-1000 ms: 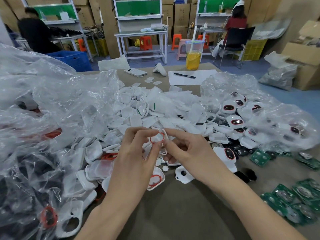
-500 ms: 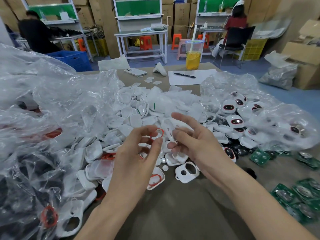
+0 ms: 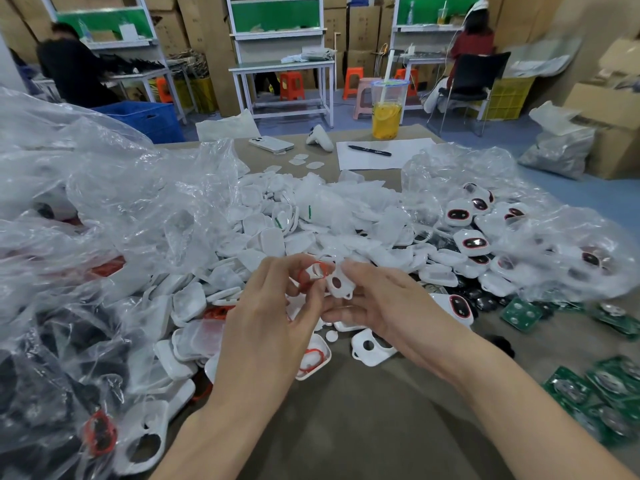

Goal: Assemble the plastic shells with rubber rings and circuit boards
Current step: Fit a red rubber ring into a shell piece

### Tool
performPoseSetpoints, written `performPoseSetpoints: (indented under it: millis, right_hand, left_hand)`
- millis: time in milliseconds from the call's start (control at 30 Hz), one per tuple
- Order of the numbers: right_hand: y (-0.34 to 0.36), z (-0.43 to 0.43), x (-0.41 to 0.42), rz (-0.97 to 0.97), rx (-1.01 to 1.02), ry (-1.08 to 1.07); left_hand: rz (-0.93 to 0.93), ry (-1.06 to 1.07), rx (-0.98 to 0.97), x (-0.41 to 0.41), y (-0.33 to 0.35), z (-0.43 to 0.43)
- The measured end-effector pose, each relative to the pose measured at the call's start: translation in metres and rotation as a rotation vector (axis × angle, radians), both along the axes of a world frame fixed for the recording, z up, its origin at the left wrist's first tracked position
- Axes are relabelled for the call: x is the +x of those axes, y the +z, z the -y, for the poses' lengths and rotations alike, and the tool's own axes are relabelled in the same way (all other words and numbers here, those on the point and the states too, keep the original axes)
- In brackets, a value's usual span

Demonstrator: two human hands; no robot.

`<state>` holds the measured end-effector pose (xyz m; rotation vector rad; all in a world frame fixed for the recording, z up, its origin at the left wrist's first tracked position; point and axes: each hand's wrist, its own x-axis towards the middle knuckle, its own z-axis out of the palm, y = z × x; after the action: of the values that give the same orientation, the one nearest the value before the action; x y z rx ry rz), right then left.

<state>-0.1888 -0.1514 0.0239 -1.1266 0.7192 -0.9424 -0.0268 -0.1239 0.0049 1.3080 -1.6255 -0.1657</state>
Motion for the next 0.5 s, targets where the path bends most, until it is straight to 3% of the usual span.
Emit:
performPoseSetpoints:
  millis: [500]
  right_hand:
    - [0.0012, -0.0036, 0.0001, -0.090, -0.132, -0.034]
  left_hand:
    - [-0.041, -0.057, -0.038, -0.0009, 0.0035, -0.0005]
